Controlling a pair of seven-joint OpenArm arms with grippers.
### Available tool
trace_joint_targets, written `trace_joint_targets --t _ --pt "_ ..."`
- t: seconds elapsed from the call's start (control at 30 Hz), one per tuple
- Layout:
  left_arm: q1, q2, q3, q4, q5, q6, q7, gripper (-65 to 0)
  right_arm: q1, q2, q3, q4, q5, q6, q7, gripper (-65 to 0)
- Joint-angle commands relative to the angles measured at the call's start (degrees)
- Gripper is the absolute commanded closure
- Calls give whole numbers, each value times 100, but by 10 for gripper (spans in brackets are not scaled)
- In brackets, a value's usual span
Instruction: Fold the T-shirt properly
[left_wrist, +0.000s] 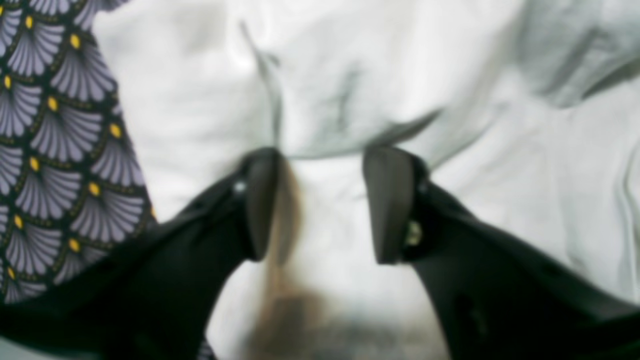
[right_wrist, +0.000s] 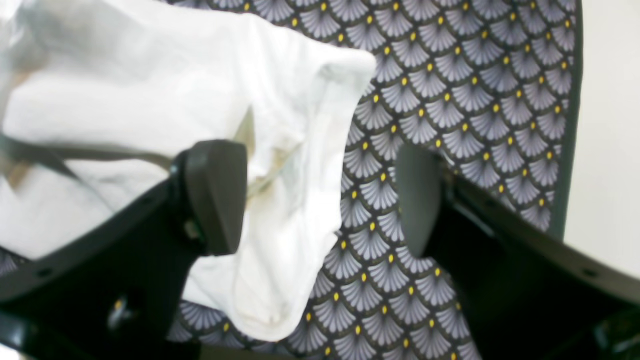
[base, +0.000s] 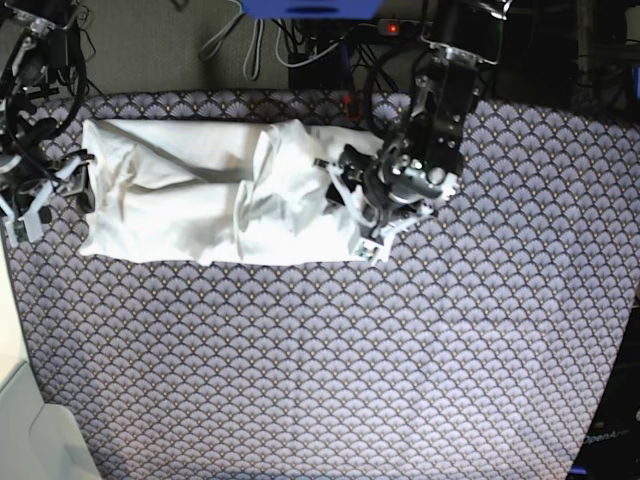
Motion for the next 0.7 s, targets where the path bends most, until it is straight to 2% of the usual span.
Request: trace_joint_targets --t 0.0,0.07,0.33,0.67 --pt "-55 -10 -11 223 47 26 -53 -356 57 76 55 82 98 -5 108 -482" --pt "-47 -19 -11 442 47 26 -53 -380 83 76 20 -59 98 -5 125 -483" --pt "-3 -37 -11 777 47 35 -44 -381 795 243 20 -1712 107 -5 108 -485" --pt "24 -37 -11 759 56 35 -44 -381 813 85 11 -1914 107 -5 99 -485"
